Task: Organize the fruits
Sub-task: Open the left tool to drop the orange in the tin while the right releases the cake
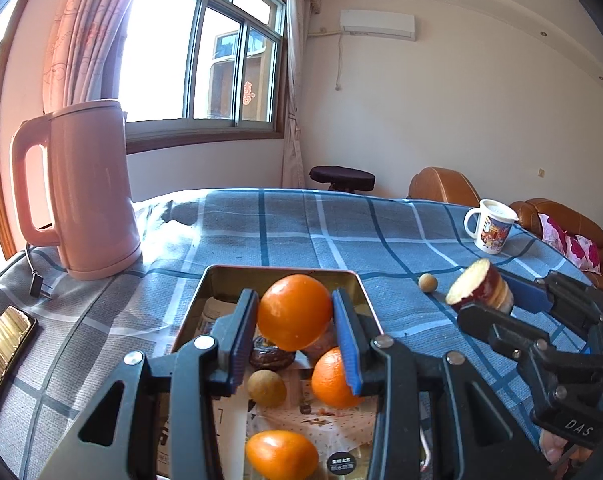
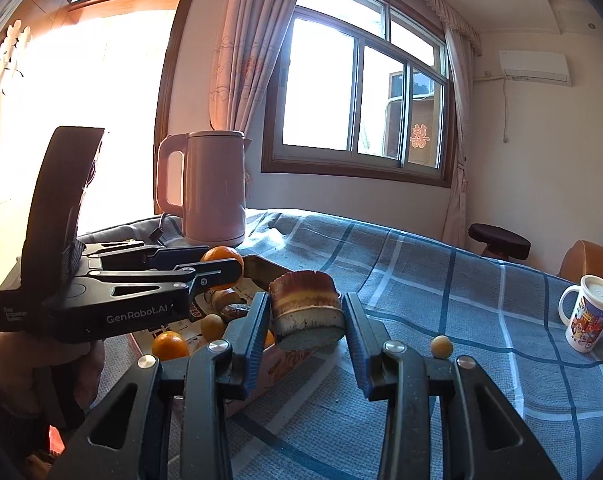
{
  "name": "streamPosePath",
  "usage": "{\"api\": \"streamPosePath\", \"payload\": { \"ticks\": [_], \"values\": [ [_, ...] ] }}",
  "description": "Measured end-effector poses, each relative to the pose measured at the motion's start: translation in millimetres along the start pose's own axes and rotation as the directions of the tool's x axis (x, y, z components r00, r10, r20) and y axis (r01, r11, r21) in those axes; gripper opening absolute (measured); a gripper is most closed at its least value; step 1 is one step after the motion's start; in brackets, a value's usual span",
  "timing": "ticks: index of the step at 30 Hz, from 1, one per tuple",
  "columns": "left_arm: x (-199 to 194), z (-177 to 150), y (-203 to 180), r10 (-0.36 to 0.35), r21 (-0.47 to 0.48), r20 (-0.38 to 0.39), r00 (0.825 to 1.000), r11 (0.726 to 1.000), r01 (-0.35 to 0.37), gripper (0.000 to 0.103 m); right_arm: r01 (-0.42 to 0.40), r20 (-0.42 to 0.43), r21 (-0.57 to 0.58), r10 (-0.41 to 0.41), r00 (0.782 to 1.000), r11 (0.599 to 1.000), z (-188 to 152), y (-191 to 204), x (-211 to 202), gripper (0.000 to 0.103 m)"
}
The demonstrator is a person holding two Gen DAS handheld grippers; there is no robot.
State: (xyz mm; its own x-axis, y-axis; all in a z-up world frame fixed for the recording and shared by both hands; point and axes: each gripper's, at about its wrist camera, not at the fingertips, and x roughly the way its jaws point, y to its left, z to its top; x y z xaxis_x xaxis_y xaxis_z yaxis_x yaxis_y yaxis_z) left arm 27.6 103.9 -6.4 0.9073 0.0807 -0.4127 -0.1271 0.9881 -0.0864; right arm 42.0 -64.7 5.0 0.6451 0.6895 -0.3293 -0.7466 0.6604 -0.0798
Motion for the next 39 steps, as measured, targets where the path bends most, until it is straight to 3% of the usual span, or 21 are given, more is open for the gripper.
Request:
{"api": "streamPosePath", "payload": {
  "ticks": [22,39],
  "values": [
    [10.9,-3.2,27.7,0.052,-0.011,-0.103,0.993,0.998,-0.054,0.04,-0.103,-0.082,-0.104,0.095,0.992,0.989,7.0,37.3,33.5,0.039],
    [18.6,-4.9,34.8,0.029,-0.024,-0.154,0.988,0.999,-0.033,0.04,-0.177,-0.135,-0.097,0.163,0.977,0.979,6.9,39.5,44.1,0.039]
  ]
}}
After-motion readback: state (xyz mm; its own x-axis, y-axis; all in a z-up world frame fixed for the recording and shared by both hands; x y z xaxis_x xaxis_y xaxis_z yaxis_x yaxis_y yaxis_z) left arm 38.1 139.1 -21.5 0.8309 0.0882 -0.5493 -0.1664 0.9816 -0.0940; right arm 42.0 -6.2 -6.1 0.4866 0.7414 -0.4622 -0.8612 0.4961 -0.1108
